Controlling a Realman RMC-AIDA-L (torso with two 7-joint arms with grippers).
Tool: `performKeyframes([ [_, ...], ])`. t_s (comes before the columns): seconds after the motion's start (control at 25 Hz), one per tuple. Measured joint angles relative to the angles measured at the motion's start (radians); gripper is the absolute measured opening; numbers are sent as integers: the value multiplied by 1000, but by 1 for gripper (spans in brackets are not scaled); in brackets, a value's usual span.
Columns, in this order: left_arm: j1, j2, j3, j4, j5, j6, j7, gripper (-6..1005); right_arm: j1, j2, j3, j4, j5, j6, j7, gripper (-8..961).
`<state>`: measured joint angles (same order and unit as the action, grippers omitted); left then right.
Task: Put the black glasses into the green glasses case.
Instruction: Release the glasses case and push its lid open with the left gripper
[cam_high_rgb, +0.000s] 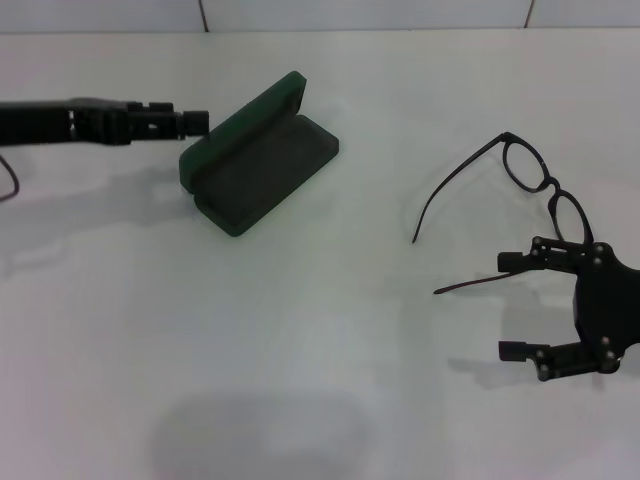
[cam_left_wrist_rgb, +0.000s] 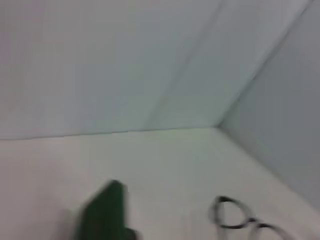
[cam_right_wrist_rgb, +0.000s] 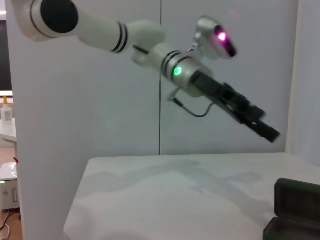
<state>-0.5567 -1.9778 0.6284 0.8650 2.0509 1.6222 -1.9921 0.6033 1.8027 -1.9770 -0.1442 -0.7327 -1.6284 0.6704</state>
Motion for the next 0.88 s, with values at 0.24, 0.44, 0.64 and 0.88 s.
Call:
performKeyframes([
  [0.24,-15,-62,89,183,170,-176,-95,857,6,2,-2,0,-1,-1,0,884],
  [0.44,-69,-60,270,213,319,-273,-212,857,8,0,-2,0,-1,-1,0,883],
  [0.64,-130,-69,354,195,395,-312,-232,856,21,1,-2,0,-6,0,0,883],
  [0.88,-164,-75,407,133,441,-370,-231,856,30,7,1,-1,-24,1,0,883],
])
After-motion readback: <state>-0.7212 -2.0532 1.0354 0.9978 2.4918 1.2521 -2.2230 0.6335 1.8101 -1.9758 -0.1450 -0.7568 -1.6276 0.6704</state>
